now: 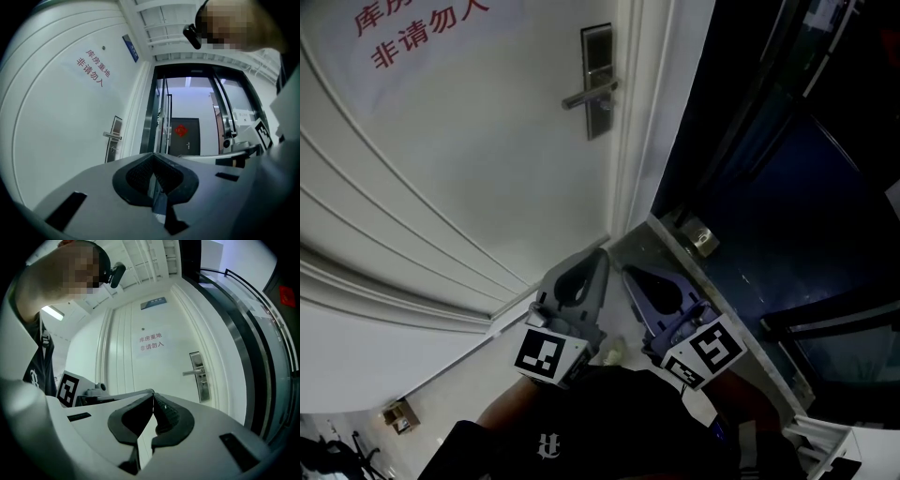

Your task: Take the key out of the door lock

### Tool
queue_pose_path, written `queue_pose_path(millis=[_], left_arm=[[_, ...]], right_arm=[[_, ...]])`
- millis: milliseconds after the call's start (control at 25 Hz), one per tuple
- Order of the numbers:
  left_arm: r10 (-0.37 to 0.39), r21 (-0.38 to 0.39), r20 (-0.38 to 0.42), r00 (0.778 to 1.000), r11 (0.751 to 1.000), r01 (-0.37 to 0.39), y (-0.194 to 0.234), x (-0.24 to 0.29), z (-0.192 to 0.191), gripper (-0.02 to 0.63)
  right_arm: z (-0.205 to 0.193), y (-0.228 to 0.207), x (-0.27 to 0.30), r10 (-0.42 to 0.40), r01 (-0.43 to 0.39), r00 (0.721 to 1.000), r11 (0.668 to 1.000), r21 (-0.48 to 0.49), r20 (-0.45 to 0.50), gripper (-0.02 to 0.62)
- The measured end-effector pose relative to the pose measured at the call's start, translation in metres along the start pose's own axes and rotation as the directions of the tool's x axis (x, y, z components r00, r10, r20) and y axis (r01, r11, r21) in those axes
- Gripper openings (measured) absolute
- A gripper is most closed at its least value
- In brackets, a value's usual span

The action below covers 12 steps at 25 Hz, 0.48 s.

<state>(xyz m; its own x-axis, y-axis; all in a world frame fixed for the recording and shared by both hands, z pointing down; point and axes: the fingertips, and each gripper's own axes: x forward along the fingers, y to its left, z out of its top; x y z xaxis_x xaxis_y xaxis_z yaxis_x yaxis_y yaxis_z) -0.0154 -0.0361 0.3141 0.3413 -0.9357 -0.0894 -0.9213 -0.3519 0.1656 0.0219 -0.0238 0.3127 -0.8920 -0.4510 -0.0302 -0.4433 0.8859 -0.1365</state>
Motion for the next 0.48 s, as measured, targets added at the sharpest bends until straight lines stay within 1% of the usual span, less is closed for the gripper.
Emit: queue_pose_path(millis=[320,480], left_arm=[[0.048,0.009,0.014,0.999,0.999,-0.049,0.016,0.039,0.006,0.006],[0.052,0.015,0.023,0.998,0.998,-0.053,0.029,0.061,0.007,0.006]], right_arm=[[0.007,-0.036,0.017,0.014,-0.014,1.000,1.000,0.021,0.000,0.015],[0.009,-0.057,0.030,0.011,-0.011,1.000,1.000,-0.003,0.016,0.015]])
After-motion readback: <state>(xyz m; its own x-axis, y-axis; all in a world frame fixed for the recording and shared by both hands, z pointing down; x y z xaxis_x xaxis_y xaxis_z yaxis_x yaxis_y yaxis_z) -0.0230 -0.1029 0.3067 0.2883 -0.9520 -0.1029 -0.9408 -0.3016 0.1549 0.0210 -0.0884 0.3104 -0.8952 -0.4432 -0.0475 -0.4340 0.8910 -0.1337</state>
